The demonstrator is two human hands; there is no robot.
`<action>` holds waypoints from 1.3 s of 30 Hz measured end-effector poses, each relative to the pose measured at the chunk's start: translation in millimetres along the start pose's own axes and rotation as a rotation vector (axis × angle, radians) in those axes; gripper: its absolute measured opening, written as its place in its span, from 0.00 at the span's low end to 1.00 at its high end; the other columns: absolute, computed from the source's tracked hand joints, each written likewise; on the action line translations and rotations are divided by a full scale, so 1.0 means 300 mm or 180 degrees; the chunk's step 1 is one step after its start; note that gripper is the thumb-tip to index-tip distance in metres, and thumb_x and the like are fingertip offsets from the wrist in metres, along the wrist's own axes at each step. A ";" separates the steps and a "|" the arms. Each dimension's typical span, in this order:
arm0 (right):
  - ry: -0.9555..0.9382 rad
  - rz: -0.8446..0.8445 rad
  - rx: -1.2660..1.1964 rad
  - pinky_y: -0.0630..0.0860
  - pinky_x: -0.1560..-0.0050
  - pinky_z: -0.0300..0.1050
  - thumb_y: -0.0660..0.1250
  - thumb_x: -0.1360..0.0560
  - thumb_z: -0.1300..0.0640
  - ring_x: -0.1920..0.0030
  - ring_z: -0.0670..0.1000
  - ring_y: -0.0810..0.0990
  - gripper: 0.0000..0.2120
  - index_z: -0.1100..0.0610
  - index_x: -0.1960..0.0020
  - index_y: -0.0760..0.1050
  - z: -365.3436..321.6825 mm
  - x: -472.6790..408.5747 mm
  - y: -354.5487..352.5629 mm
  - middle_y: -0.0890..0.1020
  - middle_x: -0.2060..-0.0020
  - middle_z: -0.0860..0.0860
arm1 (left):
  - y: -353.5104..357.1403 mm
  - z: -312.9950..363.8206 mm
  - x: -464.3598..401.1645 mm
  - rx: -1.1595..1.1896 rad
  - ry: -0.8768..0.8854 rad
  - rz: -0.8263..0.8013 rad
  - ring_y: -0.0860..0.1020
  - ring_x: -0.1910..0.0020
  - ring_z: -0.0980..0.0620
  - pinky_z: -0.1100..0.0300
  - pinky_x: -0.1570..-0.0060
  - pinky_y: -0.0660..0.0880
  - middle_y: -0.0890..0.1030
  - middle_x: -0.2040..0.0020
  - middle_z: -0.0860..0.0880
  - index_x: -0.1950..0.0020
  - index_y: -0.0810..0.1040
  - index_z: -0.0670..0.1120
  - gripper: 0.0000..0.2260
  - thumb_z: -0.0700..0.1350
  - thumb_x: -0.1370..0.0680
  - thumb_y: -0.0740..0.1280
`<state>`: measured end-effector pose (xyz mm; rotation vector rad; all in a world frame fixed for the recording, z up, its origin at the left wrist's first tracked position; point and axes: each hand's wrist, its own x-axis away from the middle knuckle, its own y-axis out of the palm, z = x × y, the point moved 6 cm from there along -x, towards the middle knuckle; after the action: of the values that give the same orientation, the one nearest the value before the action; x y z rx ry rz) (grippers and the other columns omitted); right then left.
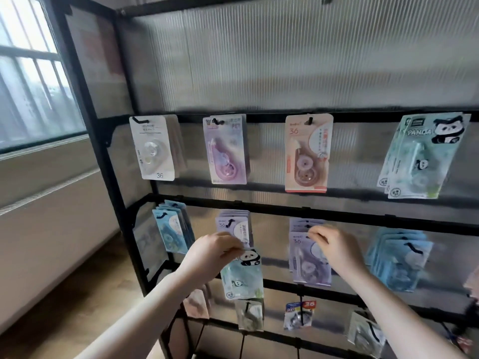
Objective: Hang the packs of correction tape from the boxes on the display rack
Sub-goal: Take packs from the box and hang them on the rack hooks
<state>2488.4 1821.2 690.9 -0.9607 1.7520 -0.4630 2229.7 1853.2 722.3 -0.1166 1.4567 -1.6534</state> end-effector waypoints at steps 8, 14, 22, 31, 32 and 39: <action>0.0065 -0.0558 -0.0347 0.73 0.54 0.40 0.68 0.26 0.61 0.55 0.50 0.82 0.06 0.59 0.51 0.83 0.044 -0.046 0.013 0.84 0.55 0.51 | 0.035 0.009 -0.083 0.0032 -0.0016 -0.0012 0.80 0.62 0.52 0.56 0.62 0.77 0.82 0.59 0.53 0.54 0.83 0.48 0.13 0.53 0.28 0.63; 0.0004 -0.0673 -0.0158 0.69 0.47 0.33 0.65 0.24 0.62 0.46 0.49 0.80 0.11 0.57 0.43 0.80 0.083 -0.039 0.032 0.82 0.47 0.50 | 0.066 0.009 -0.111 0.0060 -0.0056 -0.0063 0.79 0.61 0.53 0.56 0.62 0.77 0.82 0.59 0.52 0.54 0.83 0.48 0.13 0.54 0.28 0.63; -0.0630 0.0002 0.0374 0.78 0.69 0.42 0.75 0.35 0.68 0.64 0.52 0.82 0.10 0.61 0.55 0.82 0.050 -0.048 0.050 0.81 0.54 0.54 | 0.090 -0.033 -0.103 0.0116 -0.0107 -0.0134 0.79 0.60 0.55 0.57 0.61 0.77 0.82 0.58 0.54 0.53 0.83 0.50 0.12 0.53 0.27 0.63; -0.0623 -0.0051 0.0794 0.78 0.65 0.39 0.78 0.38 0.66 0.61 0.50 0.84 0.17 0.59 0.51 0.81 0.044 -0.048 0.053 0.84 0.55 0.51 | 0.076 -0.046 -0.115 0.0169 -0.0058 -0.0003 0.75 0.63 0.61 0.61 0.63 0.75 0.81 0.59 0.55 0.54 0.83 0.49 0.07 0.49 0.26 0.68; -0.0603 -0.0054 0.0823 0.78 0.66 0.38 0.78 0.38 0.66 0.61 0.50 0.84 0.17 0.59 0.51 0.81 0.042 -0.045 0.047 0.84 0.55 0.51 | 0.072 -0.042 -0.119 0.0168 -0.0034 0.0025 0.75 0.63 0.61 0.61 0.63 0.75 0.81 0.59 0.55 0.54 0.83 0.49 0.06 0.48 0.26 0.69; -0.0233 0.0024 0.1131 0.73 0.70 0.39 0.76 0.35 0.63 0.63 0.51 0.82 0.14 0.58 0.50 0.80 0.060 0.002 -0.056 0.82 0.57 0.51 | 0.010 0.036 -0.157 0.0126 0.0265 0.0111 0.76 0.62 0.59 0.65 0.65 0.71 0.82 0.61 0.56 0.57 0.83 0.48 0.06 0.49 0.27 0.68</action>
<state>2511.2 1813.1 695.1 -0.7081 1.5410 -0.6985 2265.5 1876.6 745.0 -0.0003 1.4792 -1.6752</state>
